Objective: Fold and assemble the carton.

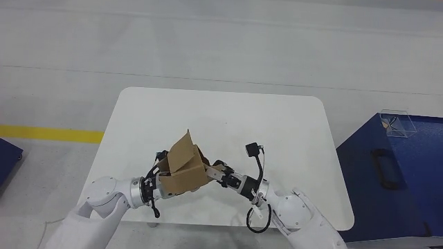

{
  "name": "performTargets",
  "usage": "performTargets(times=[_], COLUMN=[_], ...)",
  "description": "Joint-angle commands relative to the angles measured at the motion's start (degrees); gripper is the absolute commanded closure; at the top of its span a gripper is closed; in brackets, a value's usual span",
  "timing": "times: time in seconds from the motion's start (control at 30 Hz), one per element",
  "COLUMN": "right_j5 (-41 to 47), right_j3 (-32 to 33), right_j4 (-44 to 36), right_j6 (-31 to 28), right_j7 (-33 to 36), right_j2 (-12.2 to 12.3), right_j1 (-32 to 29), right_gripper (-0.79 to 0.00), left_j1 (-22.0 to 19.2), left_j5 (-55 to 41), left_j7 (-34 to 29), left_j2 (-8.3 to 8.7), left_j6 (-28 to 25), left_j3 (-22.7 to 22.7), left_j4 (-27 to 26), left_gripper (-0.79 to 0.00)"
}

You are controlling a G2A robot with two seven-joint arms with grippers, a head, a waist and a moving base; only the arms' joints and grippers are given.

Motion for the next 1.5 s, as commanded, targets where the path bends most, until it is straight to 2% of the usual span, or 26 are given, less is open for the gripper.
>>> performTargets(times=[0.0, 0.07, 0.17, 0.33, 0.43, 0.63, 0.7, 1.0, 1.27, 1.47], right_j5=[-0.18, -4.74, -11.95, -27.89, -35.12, -44.70, -45.82, -45.79, -44.52, -42.19], right_j3=[0.06, 1.19, 3.77, 4.82, 2.26, -3.25, -5.00, -8.64, -7.12, -1.97], right_j4=[-0.09, -1.49, -4.51, -7.54, -7.29, -3.87, -2.57, -0.21, 0.31, -0.35], right_j6=[0.08, 0.50, 2.21, 10.62, 14.90, 23.17, 24.62, 24.22, 23.13, 22.02], right_j7=[-0.16, -3.23, -11.57, -24.76, -28.44, -32.18, -32.41, -32.39, -32.74, -33.68], right_j2=[0.01, 0.19, 0.45, 0.26, -0.35, -2.01, -2.62, -4.37, -4.84, -4.34], right_j1=[-0.03, -0.55, -2.83, -4.98, -4.00, -0.36, 0.73, 2.57, 2.31, 0.73], right_gripper=[-0.785, -0.785, -0.785, -0.785, -0.785, -0.785, -0.785, -0.785, -0.785, -0.785], left_j1=[0.98, 1.99, 3.57, 5.77, 6.61, 7.62, 7.78, 7.52, 6.68, 6.20], left_j5=[1.68, 2.85, 5.10, 9.58, 12.47, 14.17, 14.37, 14.46, 14.11, 11.66], left_j7=[3.89, 6.75, 10.45, 15.76, 18.72, 19.65, 19.59, 19.58, 19.04, 16.71], left_j2=[0.00, 0.02, 0.05, -0.09, -0.28, -0.48, -0.50, -0.74, -1.04, -1.22], left_j6=[-1.71, -3.19, -5.02, -8.11, -10.04, -10.98, -10.83, -8.94, -8.38, -8.53], left_j3=[-0.45, -1.10, -1.70, -1.57, -1.06, -0.71, -0.84, -1.09, -1.12, -1.57], left_j4=[-1.17, -2.20, -3.86, -6.04, -7.06, -8.27, -8.47, -8.26, -7.46, -6.84], left_gripper=[0.000, 0.000, 0.000, 0.000, 0.000, 0.000, 0.000, 0.000, 0.000, 0.000])
